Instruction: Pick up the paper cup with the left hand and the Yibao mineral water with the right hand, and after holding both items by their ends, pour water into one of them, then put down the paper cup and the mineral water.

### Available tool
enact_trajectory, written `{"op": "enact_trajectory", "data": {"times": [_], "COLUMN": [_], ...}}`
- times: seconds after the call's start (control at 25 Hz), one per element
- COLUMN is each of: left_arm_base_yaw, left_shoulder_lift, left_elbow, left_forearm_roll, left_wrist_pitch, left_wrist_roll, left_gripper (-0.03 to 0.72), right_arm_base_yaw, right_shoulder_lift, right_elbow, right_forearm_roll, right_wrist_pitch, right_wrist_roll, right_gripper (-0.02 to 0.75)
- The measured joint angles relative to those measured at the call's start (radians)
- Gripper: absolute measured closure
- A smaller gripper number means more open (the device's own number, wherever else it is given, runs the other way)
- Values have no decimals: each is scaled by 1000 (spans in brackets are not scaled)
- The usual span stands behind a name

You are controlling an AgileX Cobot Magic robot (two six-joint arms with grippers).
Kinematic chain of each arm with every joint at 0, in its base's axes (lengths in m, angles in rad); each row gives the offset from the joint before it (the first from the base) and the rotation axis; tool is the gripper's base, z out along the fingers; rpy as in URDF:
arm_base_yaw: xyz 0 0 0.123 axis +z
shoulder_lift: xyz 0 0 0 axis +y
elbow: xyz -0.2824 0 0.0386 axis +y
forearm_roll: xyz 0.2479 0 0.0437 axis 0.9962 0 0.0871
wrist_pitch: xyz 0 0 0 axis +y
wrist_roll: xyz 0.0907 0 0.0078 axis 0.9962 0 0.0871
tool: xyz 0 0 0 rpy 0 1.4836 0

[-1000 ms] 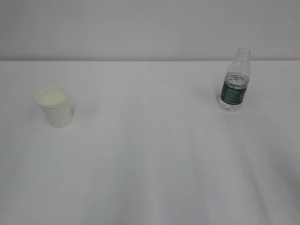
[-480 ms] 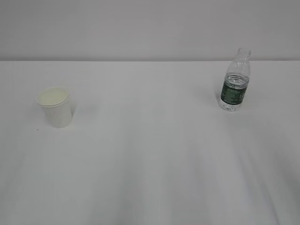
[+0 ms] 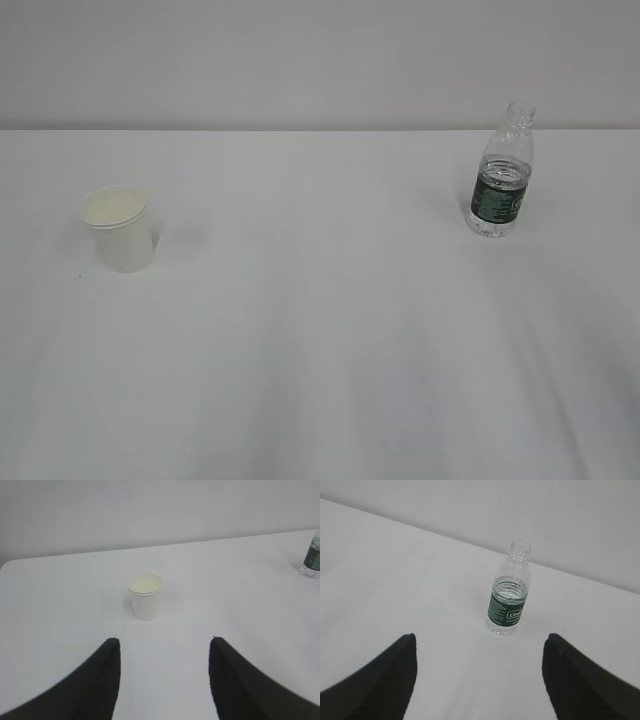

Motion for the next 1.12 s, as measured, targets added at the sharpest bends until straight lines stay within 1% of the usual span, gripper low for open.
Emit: {"op": "enact_trajectory", "data": {"times": [0.4, 0.48, 0.72, 0.84, 0.92, 0.96, 1.12], "left_arm_base_yaw": [0, 0, 0, 0, 0, 0, 0], "left_shoulder_lift": [0, 0, 0, 0, 0, 0, 0], "left_elbow": [0, 0, 0, 0, 0, 0, 0], "left_forearm_roll": [0, 0, 0, 0, 0, 0, 0], "left_wrist_pitch": [-2, -2, -2, -2, -2, -2, -2], "left_wrist_roll": [0, 0, 0, 0, 0, 0, 0], "left_gripper": [284, 284, 284, 284, 284, 284, 284], "right_arm_base_yaw": [0, 0, 0, 0, 0, 0, 0], "right_shoulder_lift": [0, 0, 0, 0, 0, 0, 0], "right_elbow": [0, 0, 0, 0, 0, 0, 0], "right_forearm_roll": [5, -19, -326, -453, -573, -608, -805], "right_wrist_pitch": [0, 0, 6, 3, -7, -14, -42], "right_wrist_roll": [3, 38, 402, 551, 699, 741, 963], "right_gripper": [148, 148, 148, 148, 148, 148, 148]}}
